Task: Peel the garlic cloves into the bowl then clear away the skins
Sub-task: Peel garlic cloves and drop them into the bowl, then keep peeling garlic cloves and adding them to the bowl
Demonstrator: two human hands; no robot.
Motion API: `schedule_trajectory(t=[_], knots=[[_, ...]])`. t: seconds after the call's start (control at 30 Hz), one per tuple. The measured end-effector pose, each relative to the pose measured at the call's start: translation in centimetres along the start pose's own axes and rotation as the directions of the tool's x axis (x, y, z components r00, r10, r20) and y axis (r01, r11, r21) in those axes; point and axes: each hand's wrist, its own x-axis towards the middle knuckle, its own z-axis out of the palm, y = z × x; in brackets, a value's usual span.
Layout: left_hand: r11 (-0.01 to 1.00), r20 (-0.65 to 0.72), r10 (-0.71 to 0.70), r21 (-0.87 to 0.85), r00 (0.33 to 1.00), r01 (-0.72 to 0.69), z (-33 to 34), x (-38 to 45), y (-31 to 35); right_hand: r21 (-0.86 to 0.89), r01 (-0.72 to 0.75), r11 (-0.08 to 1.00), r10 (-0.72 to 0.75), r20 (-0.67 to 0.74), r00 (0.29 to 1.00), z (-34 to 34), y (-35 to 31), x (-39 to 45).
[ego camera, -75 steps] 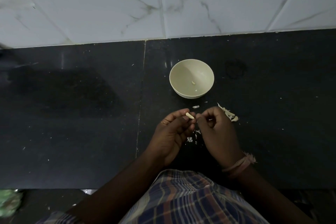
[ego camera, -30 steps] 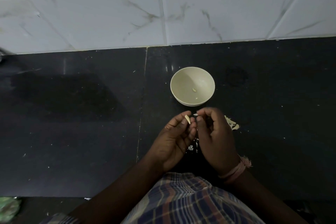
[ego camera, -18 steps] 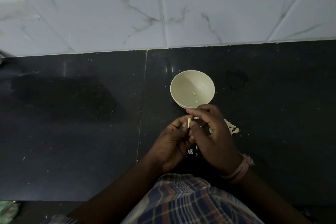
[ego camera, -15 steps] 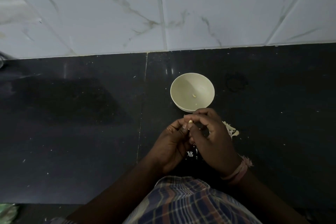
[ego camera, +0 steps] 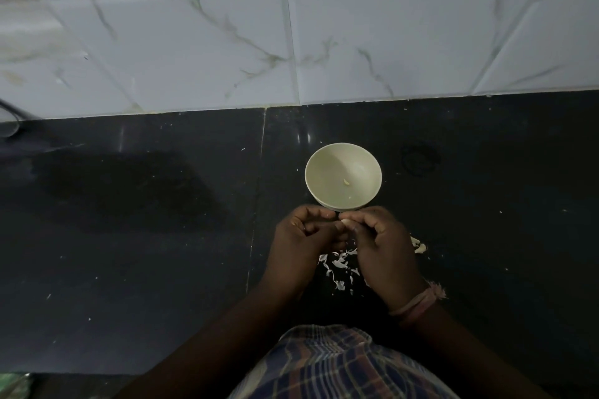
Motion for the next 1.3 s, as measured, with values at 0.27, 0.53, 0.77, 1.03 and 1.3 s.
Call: schedule_trajectory(t=[0.27, 0.53, 0.77, 1.03, 1.3], knots=[[0.993, -0.059, -0.059, 0.099, 0.997, 0.065, 0.8, 2.0, 1.0, 0.06, -0.261, 0.964, 0.261, 0.006, 0.965, 1.2, -0.1, 1.9], [0.978, -0.252, -0.049, 0.186, 0.966, 0.098, 2.3, 5.4, 1.4, -0.21, -0.209, 0.955, 0.194, -0.089, 0.977, 0.7, -0.3, 5.8], [0.995, -0.38, -0.011, 0.085, 0.925, 0.047, 2.5, 5.2, -0.2, -0.253, -0.192, 0.948, 0.172, -0.1, 0.98, 0.7, 0.6, 5.6], [0.985, -0.341, -0.023, 0.153, 0.94, 0.079, 3.5, 2.8, -3.0, 0.093, -0.341, 0.935, 0.353, -0.296, 0.888, -1.9, 3.2, 2.5], [0.929, -0.175, -0.173, 0.298, 0.969, 0.219, 5.7, 2.3, -7.1, -0.045, -0.419, 0.907, 0.38, -0.341, 0.86, -6.9, 5.8, -0.7]])
